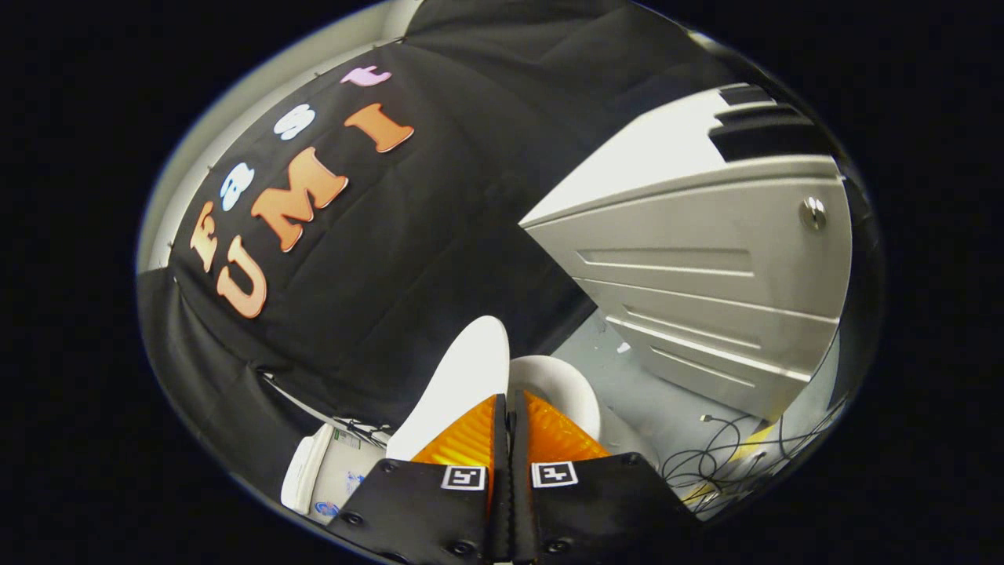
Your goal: Open the toilet lid.
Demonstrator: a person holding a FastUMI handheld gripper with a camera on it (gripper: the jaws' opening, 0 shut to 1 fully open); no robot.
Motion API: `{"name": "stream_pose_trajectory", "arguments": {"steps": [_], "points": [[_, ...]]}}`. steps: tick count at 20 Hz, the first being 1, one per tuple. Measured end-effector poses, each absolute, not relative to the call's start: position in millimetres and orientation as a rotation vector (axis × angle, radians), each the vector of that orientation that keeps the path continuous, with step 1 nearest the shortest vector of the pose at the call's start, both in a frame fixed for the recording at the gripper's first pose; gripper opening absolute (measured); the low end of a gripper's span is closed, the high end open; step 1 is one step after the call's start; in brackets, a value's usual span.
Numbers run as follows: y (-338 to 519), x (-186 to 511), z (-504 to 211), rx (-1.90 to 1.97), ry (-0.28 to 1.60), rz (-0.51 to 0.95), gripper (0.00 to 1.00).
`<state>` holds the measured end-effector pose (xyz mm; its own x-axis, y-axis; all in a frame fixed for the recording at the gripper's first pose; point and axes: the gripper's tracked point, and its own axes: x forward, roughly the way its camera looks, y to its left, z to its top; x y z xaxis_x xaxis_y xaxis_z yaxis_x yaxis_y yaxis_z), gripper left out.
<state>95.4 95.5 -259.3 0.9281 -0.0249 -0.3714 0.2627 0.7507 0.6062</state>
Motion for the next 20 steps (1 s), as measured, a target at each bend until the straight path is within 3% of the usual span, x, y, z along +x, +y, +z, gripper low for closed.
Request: {"name": "stream_pose_trajectory", "arguments": {"steps": [20], "points": [[194.8, 120.9, -125.0, 0.273, 0.250, 0.023, 0.08]]}}
